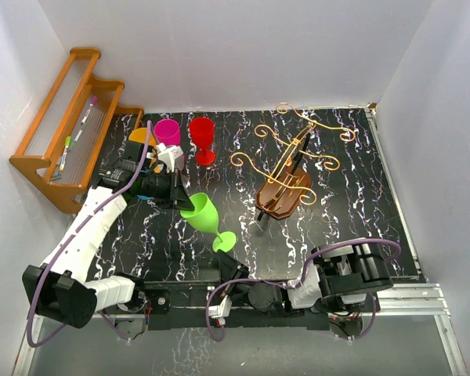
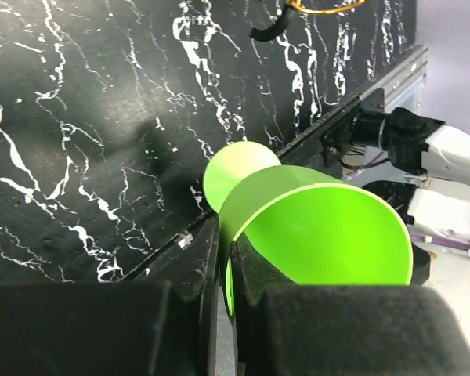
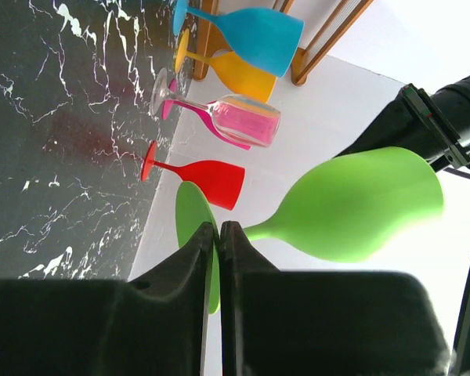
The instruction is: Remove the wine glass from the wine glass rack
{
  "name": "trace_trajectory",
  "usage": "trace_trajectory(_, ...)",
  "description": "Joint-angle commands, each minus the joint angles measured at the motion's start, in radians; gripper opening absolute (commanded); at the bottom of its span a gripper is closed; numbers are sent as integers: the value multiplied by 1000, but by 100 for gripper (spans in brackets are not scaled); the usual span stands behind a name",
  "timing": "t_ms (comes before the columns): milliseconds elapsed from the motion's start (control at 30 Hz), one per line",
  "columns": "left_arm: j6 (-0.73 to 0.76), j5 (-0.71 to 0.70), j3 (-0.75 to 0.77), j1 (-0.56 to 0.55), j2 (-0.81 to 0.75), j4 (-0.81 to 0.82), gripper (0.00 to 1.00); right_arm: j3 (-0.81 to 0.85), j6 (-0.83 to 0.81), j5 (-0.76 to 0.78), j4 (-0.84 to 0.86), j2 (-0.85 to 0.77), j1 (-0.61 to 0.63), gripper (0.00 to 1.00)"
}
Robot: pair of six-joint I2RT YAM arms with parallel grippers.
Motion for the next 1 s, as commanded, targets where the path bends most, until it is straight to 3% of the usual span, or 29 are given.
trace_trajectory(0,-14,7,17,-2,10,-15,0,23,-11,24,158,19,6,9)
trace_trajectory(267,-21,-193,192,-1,64,-45,0,9,10,79,197,54,19,30)
trace_trajectory(633,27,-427,444,-11,308,-69,0,-6,159,109,-47,-114,36,31)
trace_trajectory(967,12,-654,538,-65,497,44,0,-48,216,138,-110,-194,36,29)
